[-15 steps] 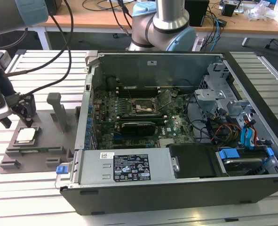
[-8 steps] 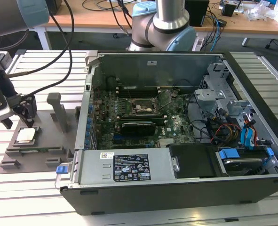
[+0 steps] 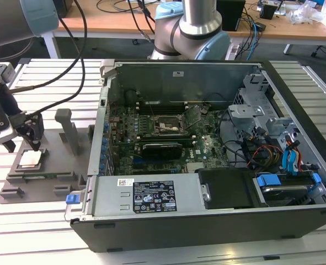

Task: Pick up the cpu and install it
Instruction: 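Pick up the cpu and move it towards the insertion slot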

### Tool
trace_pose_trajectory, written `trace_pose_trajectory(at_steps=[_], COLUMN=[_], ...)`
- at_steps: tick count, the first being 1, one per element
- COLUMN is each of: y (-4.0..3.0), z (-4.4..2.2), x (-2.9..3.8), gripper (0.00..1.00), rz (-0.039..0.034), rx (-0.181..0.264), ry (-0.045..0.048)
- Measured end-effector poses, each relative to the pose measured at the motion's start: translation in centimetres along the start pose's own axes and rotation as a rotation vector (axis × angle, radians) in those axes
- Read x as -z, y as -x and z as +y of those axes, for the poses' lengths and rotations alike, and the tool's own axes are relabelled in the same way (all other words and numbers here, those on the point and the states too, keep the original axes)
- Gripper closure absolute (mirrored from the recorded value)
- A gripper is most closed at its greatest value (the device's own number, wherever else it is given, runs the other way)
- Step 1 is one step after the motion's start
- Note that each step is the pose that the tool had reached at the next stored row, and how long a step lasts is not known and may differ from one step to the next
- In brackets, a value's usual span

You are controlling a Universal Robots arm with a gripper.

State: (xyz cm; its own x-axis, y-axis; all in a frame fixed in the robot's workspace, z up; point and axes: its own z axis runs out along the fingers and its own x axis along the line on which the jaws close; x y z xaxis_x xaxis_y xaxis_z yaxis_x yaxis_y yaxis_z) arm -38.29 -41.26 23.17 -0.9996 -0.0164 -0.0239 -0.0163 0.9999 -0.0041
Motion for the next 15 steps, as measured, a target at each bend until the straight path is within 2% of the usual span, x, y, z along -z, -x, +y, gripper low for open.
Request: trace_pose_trajectory(at_steps=[15], y=[-0.02], z=[0.00], x=[-0.96], gripper=[0.40], rz=[0.0000], rx=[0.000], ry=[0.0001])
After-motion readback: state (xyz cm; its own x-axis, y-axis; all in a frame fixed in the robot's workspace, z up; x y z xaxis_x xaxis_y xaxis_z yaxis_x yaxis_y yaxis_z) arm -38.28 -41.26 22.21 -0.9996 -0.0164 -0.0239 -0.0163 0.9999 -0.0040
